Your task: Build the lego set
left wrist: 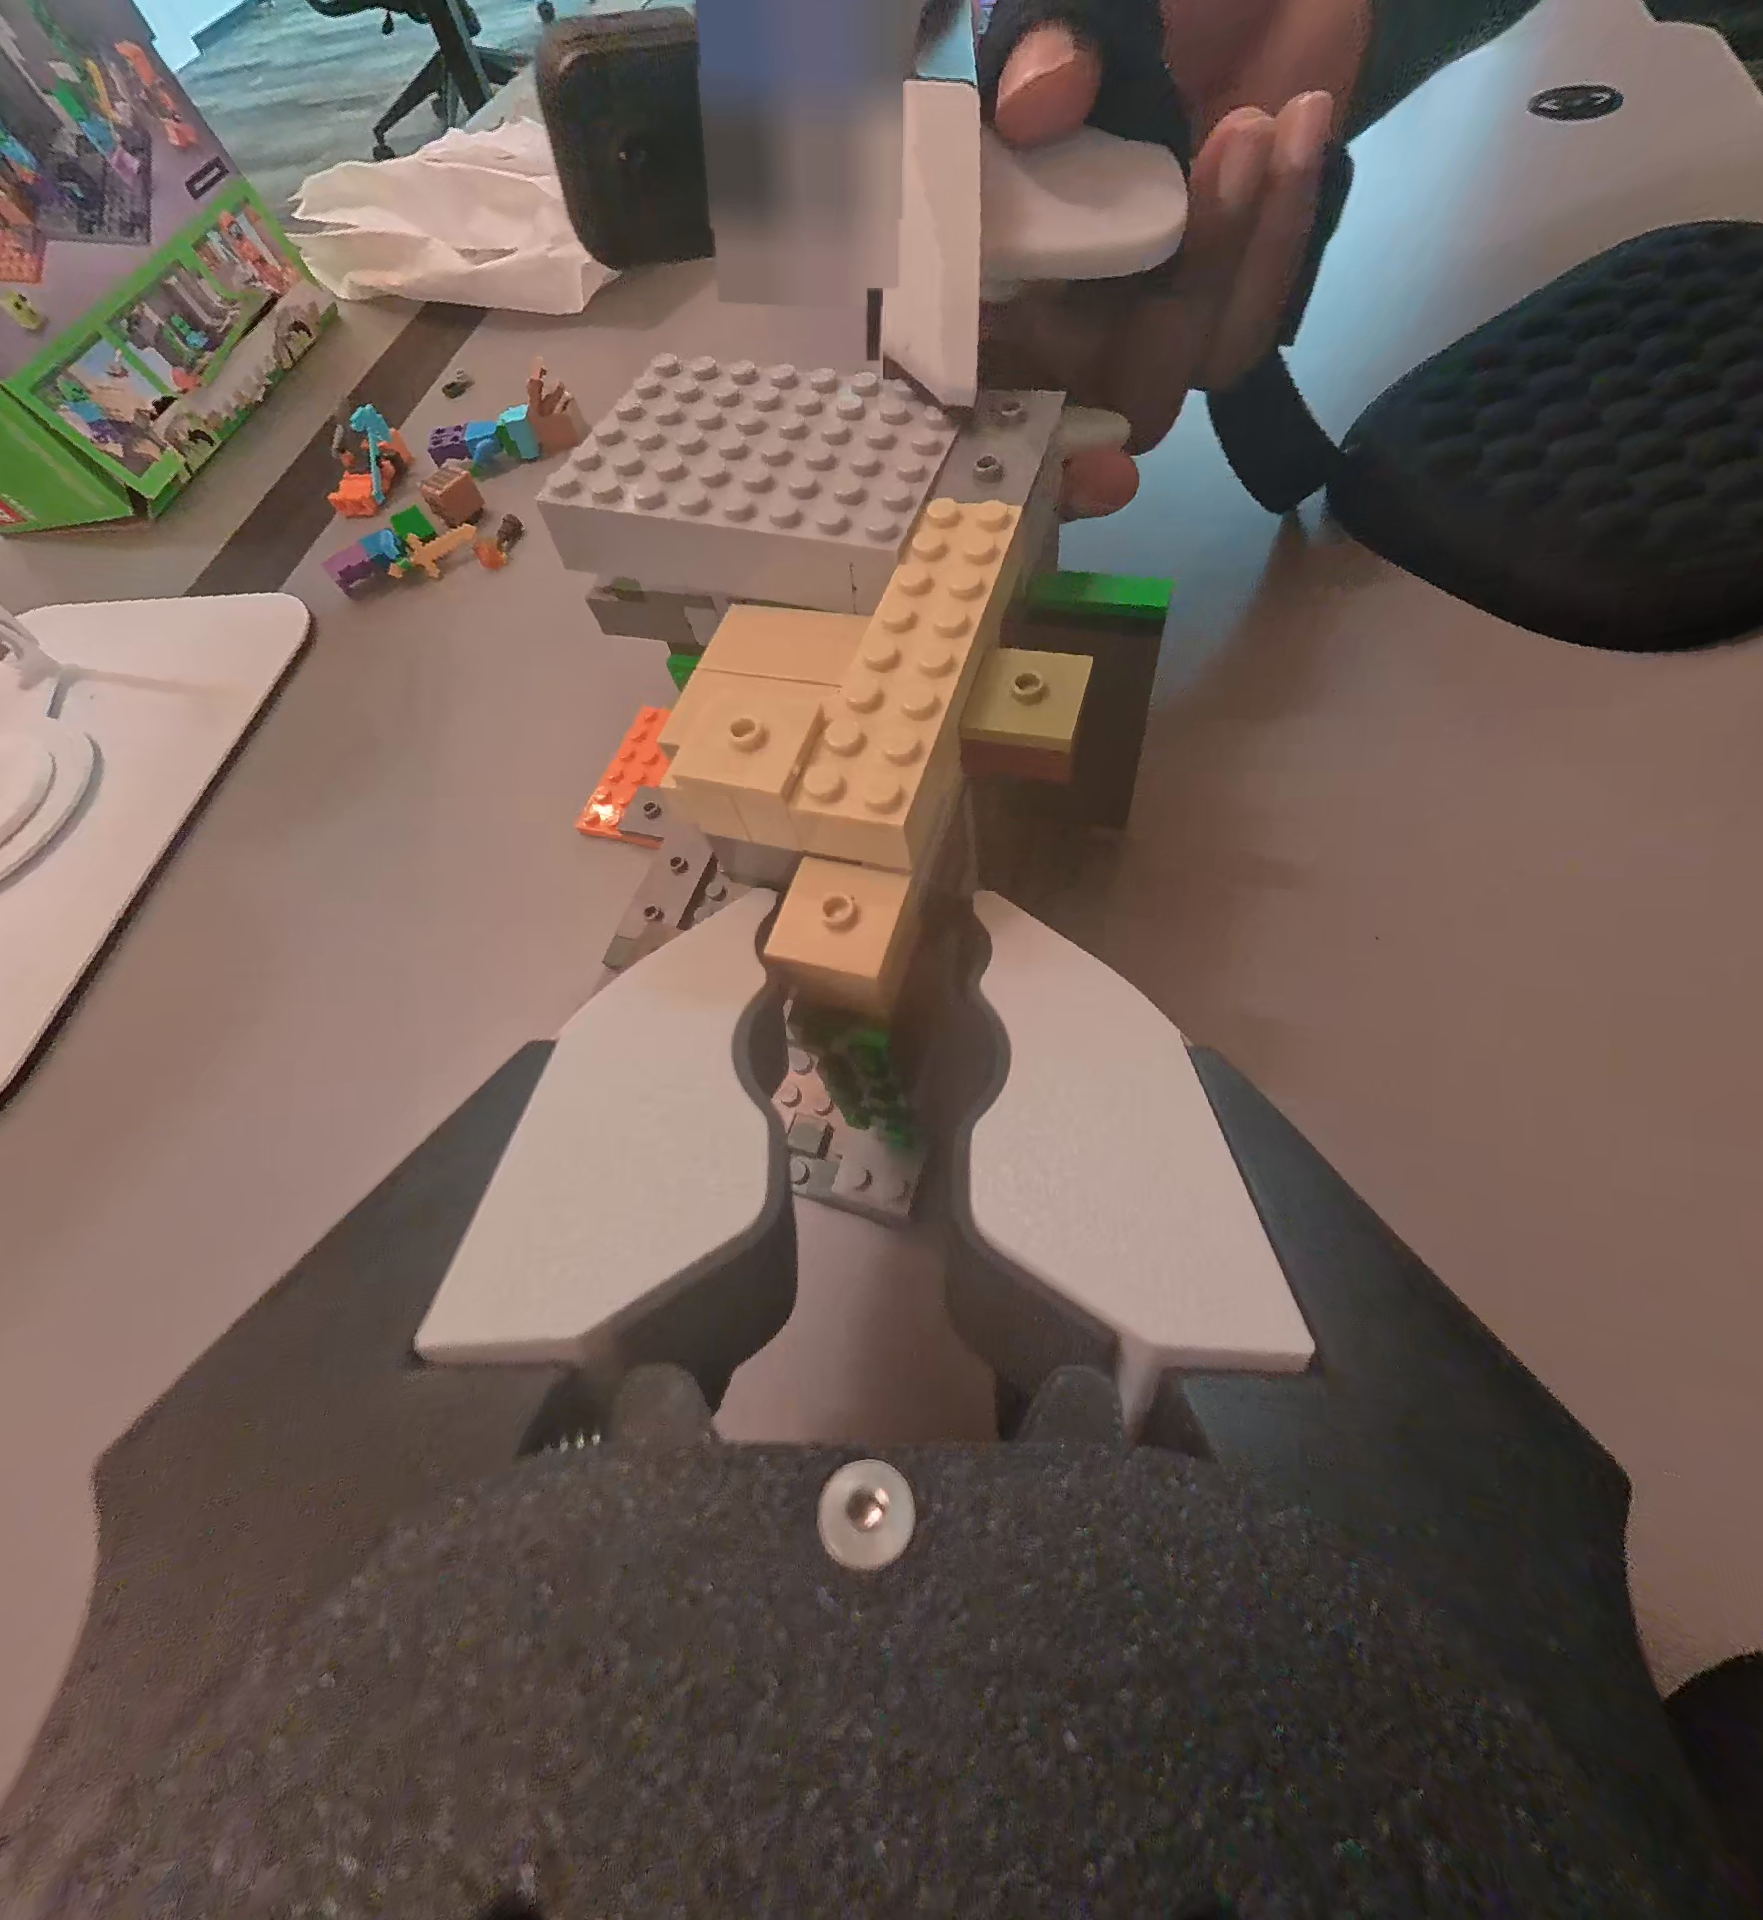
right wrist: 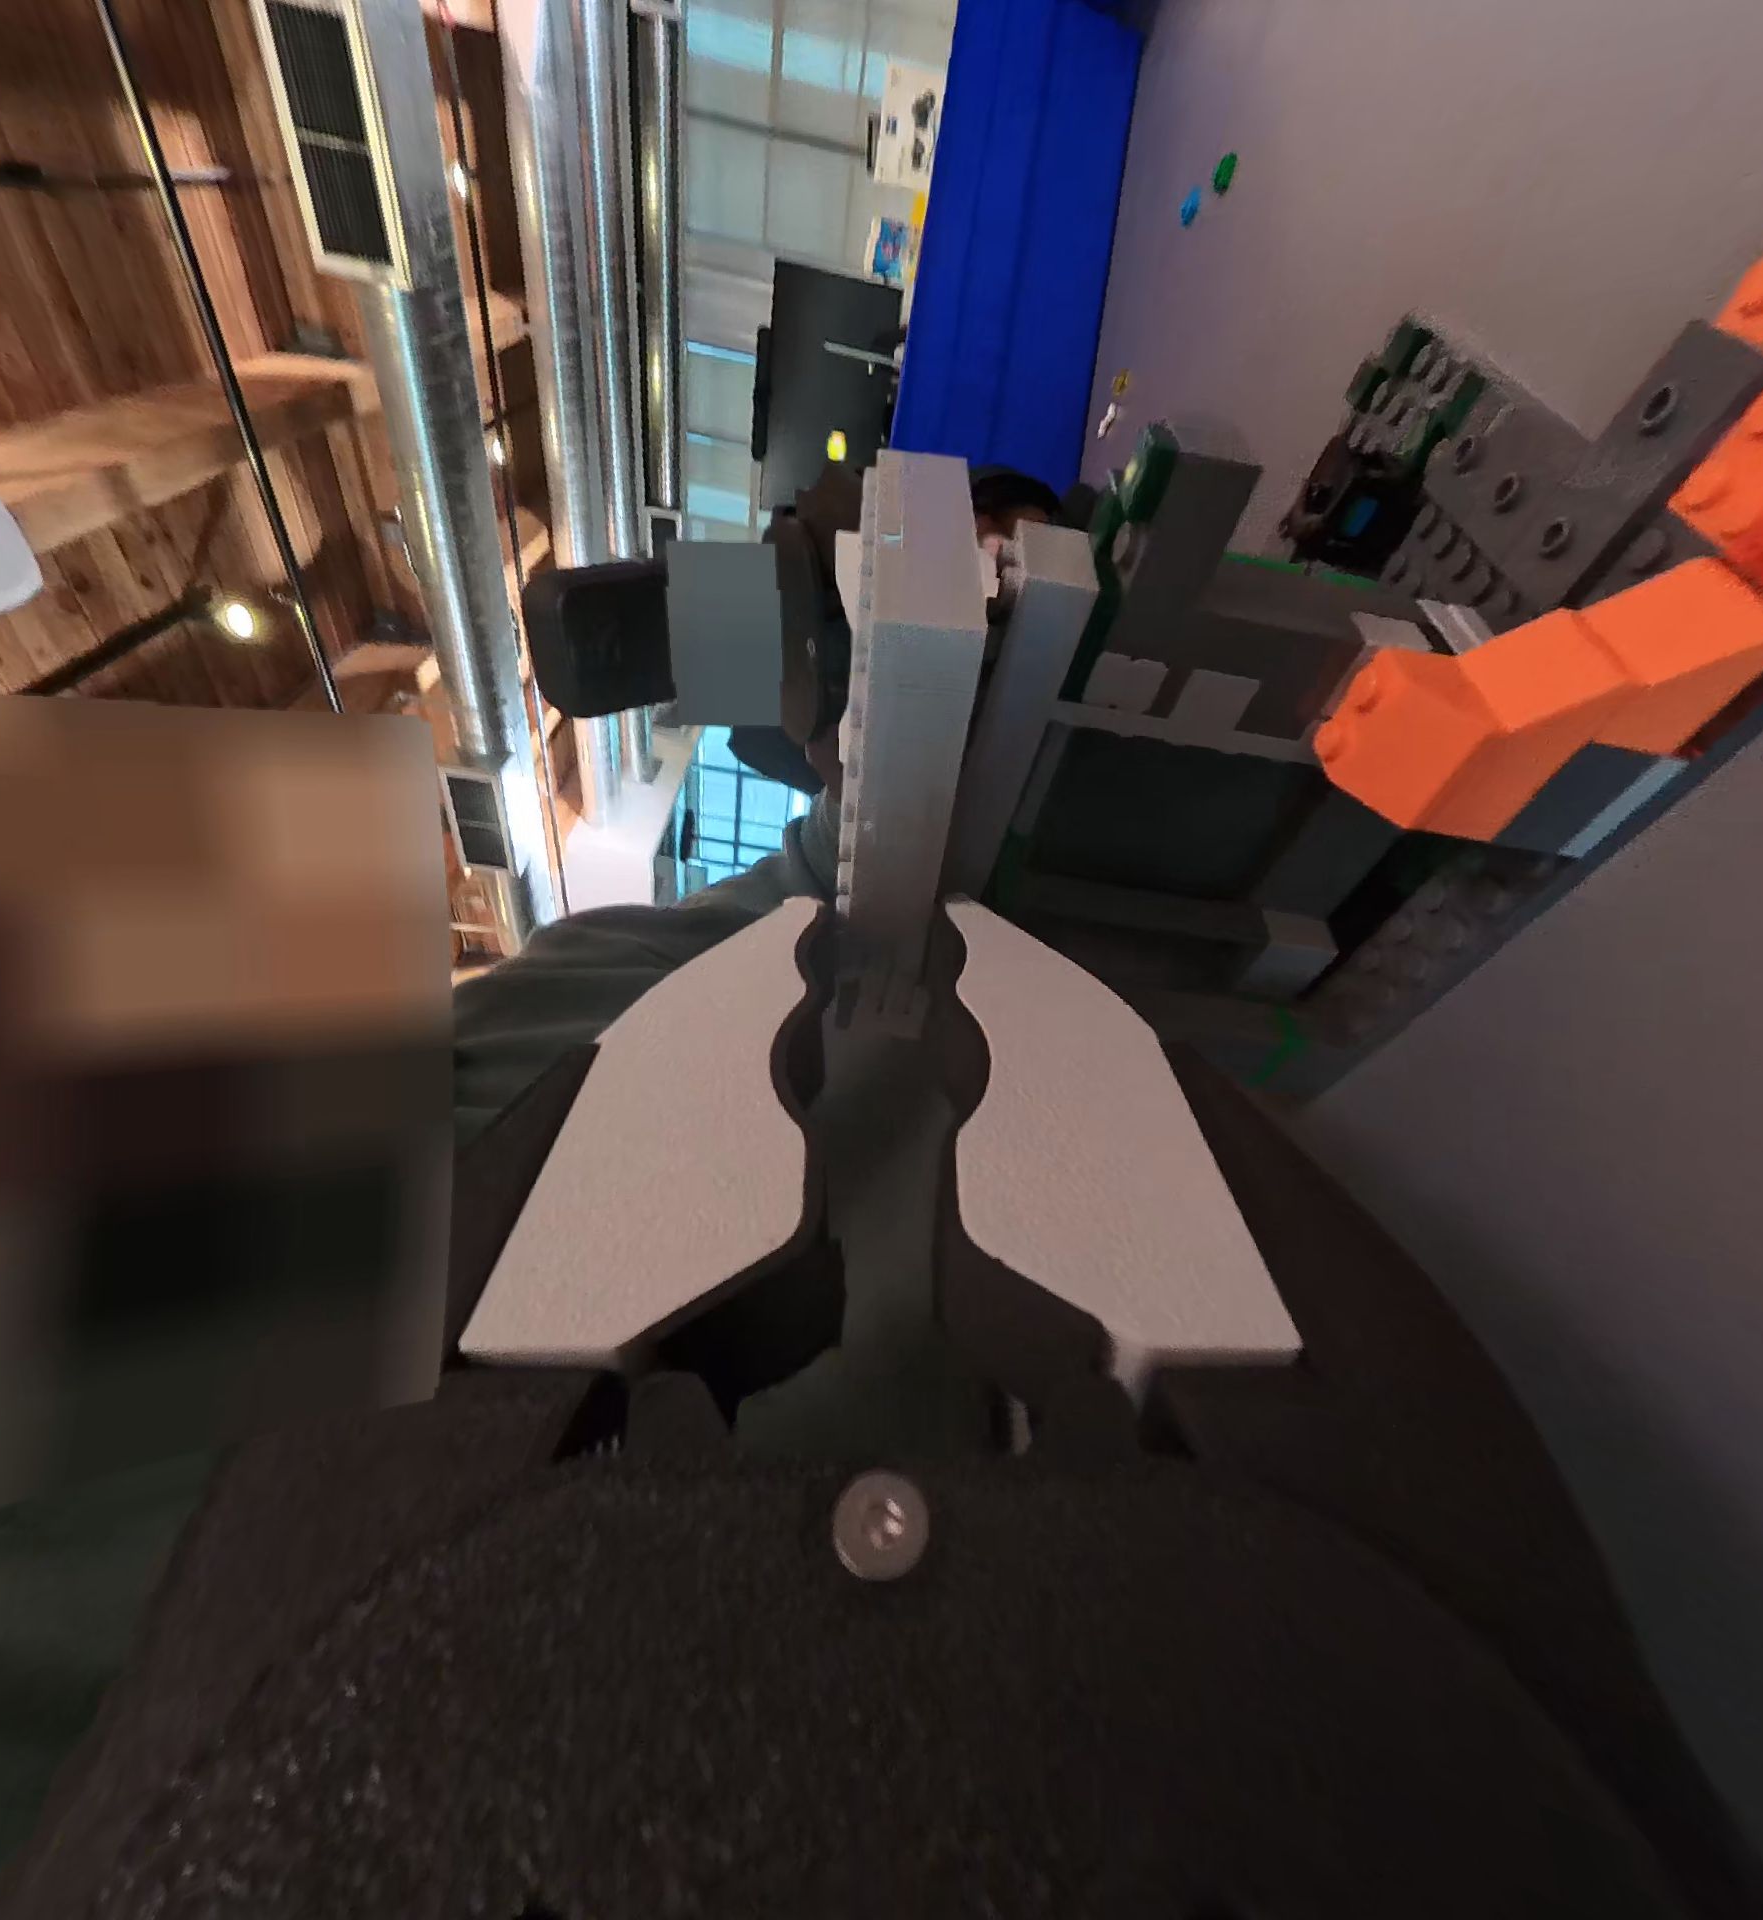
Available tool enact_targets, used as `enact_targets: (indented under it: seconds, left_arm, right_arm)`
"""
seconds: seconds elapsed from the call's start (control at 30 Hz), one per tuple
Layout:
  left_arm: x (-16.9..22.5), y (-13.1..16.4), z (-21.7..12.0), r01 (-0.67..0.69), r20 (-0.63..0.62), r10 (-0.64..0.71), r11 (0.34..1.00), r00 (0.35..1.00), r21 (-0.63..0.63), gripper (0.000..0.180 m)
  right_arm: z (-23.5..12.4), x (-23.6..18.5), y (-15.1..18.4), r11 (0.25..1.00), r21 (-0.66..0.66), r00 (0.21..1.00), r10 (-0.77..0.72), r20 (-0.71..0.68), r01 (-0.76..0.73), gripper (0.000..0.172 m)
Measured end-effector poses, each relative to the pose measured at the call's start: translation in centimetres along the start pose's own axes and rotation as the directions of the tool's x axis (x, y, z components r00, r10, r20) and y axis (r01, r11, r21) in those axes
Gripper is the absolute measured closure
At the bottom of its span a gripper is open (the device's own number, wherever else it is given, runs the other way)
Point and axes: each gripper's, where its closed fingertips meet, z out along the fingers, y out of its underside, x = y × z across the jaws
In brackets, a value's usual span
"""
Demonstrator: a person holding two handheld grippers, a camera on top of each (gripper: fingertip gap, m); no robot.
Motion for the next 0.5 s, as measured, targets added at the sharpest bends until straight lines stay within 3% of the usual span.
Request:
enact_targets:
  seconds: [0.3,0.5]
  left_arm:
    - [0.44,0.07,-0.20,0.018,0.084,-0.016,1.000,0.996,-0.020,0.151]
    - [0.86,0.10,-0.29,0.009,0.113,-0.005,0.999,0.994,-0.037,0.151]
  right_arm:
    - [0.21,0.26,-0.24,0.986,0.163,0.996,-0.001,-0.085,0.015,0.142]
    - [0.35,0.87,-0.59,0.982,0.183,0.981,-0.018,-0.196,0.054,0.137]
